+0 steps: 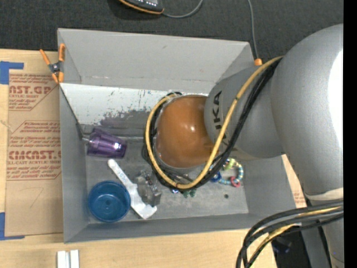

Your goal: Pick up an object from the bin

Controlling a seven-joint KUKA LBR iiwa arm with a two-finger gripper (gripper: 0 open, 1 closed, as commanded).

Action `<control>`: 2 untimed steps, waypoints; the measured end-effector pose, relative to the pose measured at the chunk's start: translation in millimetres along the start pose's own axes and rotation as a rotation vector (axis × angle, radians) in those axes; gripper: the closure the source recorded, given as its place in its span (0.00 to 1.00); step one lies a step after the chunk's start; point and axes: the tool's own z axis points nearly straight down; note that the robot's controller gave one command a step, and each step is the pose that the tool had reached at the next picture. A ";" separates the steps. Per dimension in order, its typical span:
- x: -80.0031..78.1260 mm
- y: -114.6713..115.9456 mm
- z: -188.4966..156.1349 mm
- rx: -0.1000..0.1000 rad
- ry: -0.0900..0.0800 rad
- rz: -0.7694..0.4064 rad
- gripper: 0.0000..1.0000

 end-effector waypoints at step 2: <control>-30.2 33.1 30.5 0.000 -0.005 -0.047 1.00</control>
Offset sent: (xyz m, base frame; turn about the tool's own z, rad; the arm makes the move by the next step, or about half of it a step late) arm 0.0188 0.0490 -0.0340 -0.0528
